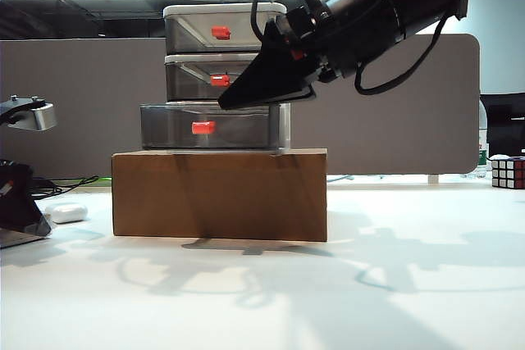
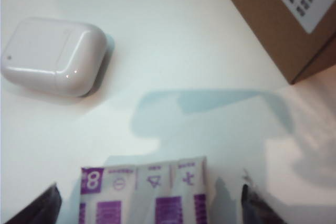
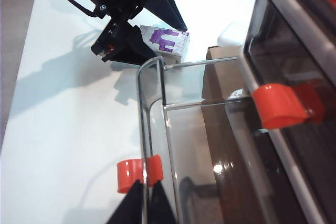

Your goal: Open the third layer of the drawer on the table, pick up a pack of napkins on the table and put it in, and finally close the drawer.

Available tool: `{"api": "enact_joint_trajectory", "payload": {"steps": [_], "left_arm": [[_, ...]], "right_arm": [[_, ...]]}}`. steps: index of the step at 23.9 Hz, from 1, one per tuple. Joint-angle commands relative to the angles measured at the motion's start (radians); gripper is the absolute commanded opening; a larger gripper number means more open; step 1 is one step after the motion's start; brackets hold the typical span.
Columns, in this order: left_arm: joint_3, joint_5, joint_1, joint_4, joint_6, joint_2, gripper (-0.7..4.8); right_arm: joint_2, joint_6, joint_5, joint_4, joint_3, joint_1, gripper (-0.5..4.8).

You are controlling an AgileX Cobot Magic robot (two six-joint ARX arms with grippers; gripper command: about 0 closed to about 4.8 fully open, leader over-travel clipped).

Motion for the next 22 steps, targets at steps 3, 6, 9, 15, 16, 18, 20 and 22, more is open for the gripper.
{"api": "enact_joint_trajectory", "payload": {"steps": [3,6,9,15,16,18,20,22], "left_arm": [[0.003,0.003,0.001,0.021,0.0,-0.002,4.35],[0.003,0.003,0.001,0.026,0.0,-0.002,4.35],[0.003,0.005,0.001,0.026,0.0,-0.002,4.35],[0.003,0.007,0.001,0.027,0.0,-0.002,4.35],[0.003,0.007,0.001,0.027,0.0,-0.002,4.35],[0.003,0.01,0.001,0.027,0.0,-0.002,4.35],[0.003,0.011,0.001,0.027,0.0,-0.002,4.35],[0.003,0.011,0.001,0.027,0.0,-0.002,4.35]], "right_arm": [[-0.002,-0.006,-0.031,-0.061,0.002,0.002,-0.04],[-0.005,-0.003,-0.057,-0.066,0.002,0.003,-0.04],[-0.018,-0.002,-0.074,-0.079,0.002,0.003,-0.04],[-0.077,0.006,-0.137,-0.087,0.002,0.011,-0.04],[-0.084,0.01,-0.137,-0.088,0.002,0.014,-0.04],[-0.103,0.022,-0.165,-0.098,0.002,0.014,-0.04],[-0.111,0.024,-0.197,-0.104,0.002,0.014,-0.04],[-0.113,0.024,-0.181,-0.105,0.002,0.014,-0.04]]}}
